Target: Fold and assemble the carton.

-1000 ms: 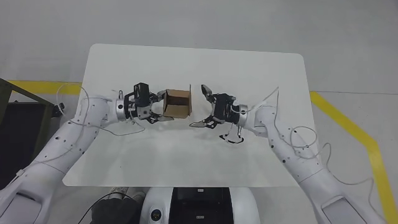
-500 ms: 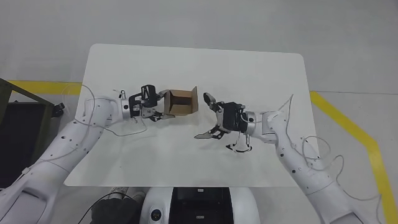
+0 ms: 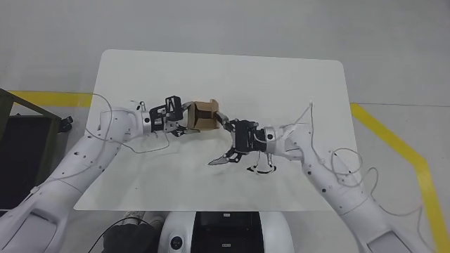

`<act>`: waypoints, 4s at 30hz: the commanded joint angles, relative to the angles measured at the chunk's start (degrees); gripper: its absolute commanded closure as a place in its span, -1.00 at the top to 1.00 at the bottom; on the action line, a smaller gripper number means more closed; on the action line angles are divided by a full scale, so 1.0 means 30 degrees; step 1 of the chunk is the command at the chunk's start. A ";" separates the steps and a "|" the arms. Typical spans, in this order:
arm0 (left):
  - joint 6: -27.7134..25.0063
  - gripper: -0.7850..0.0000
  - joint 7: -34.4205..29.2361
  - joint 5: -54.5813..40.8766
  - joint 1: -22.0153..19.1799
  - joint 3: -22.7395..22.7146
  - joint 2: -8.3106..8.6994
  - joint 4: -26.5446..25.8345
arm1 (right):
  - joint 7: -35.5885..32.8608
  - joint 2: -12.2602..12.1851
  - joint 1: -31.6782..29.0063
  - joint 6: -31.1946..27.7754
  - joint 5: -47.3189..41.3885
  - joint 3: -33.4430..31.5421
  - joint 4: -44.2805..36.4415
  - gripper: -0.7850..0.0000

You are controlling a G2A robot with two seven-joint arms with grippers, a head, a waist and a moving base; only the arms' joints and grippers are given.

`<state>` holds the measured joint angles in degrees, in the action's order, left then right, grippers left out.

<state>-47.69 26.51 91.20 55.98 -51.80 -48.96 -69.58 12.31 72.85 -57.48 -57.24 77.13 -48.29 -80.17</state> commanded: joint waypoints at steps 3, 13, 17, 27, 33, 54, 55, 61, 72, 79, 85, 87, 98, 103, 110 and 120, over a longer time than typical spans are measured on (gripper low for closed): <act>0.0257 -0.25 0.0041 0.0239 0.0053 -0.0042 -0.0031 -0.0240 | -0.0961 0.0271 0.0214 0.0325 -0.2649 0.0358 0.1100 0.99; 0.0963 -0.24 0.0076 0.1012 0.0438 -0.0379 0.0026 -0.0813 | -0.5424 0.0411 0.0506 0.1847 -0.9486 -0.0074 0.1639 0.11; 0.1233 -0.24 0.0174 0.1206 0.0617 -0.0588 0.0065 -0.1030 | -0.6671 0.0311 0.0262 0.2395 -1.1464 -0.0447 0.1377 -0.04; 0.1966 -0.26 0.0696 0.1601 0.1078 -0.1195 0.0173 -0.1457 | -1.0181 0.0064 0.0083 0.2852 -1.7600 -0.1114 0.1921 -0.03; 0.2271 -0.31 0.1223 0.1950 0.1374 -0.1698 0.0303 -0.1524 | -1.1611 -0.0215 -0.0393 0.2571 -2.0286 -0.1689 0.1654 1.00; 0.2043 -0.33 0.2091 0.2916 0.2778 -0.3329 0.0825 -0.2962 | -1.3576 -0.0549 -0.1134 0.3764 -2.4035 -0.2086 0.0525 1.00; 0.2027 -0.34 0.2031 0.2990 0.2811 -0.3374 0.0840 -0.3041 | -1.4062 -0.0583 -0.1059 0.4203 -2.4278 -0.2100 0.0280 1.00; 0.1908 -0.34 0.1604 0.3475 0.2824 -0.3288 0.0827 -0.3356 | -1.6545 -0.0800 -0.0936 0.7087 -2.4852 -0.2238 -0.1044 1.00; 0.1809 -0.35 0.1428 0.3602 0.2635 -0.3130 0.0715 -0.3399 | -1.7370 -0.0854 -0.1160 0.7860 -2.6760 -0.2464 0.0153 0.27; 0.1885 -0.33 0.1287 0.3640 0.2649 -0.3061 0.0654 -0.3408 | -1.8086 -0.0711 -0.0810 0.8393 -2.7177 -0.1865 0.0410 0.21; 0.2084 -0.33 0.1068 0.3815 0.2609 -0.3014 0.0601 -0.3393 | -1.8033 -0.0608 -0.0614 0.9099 -2.6511 -0.1446 0.0223 -0.11; 0.2152 -0.33 0.0964 0.3898 0.2569 -0.3001 0.0582 -0.3389 | -1.7957 -0.0578 -0.0576 0.9330 -2.6263 -0.1332 0.0088 -0.12; 0.2198 -0.29 0.0288 0.4138 0.2340 -0.2810 0.0445 -0.3553 | -1.7572 -0.0502 -0.0445 1.1642 -2.3524 -0.0753 -0.1378 -0.10; 0.2188 -0.29 -0.0091 0.4111 0.2274 -0.2767 0.0384 -0.3734 | -1.7208 -0.0386 -0.0306 1.2375 -2.2907 -0.0426 -0.1759 -0.01; 0.2172 -0.29 -0.0437 0.4091 0.2282 -0.2801 0.0336 -0.3851 | -1.6710 -0.0304 -0.0277 1.3545 -2.1761 -0.0227 -0.2363 0.29; 0.2117 -0.28 -0.1006 0.3874 0.2202 -0.2771 0.0221 -0.3897 | -1.6212 -0.0315 -0.0447 1.6652 -1.7888 0.0082 -0.4423 0.19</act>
<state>-41.32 23.65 103.03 62.64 -60.11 -48.25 -81.26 -36.30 71.93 -58.70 -8.47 22.31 -48.07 -92.70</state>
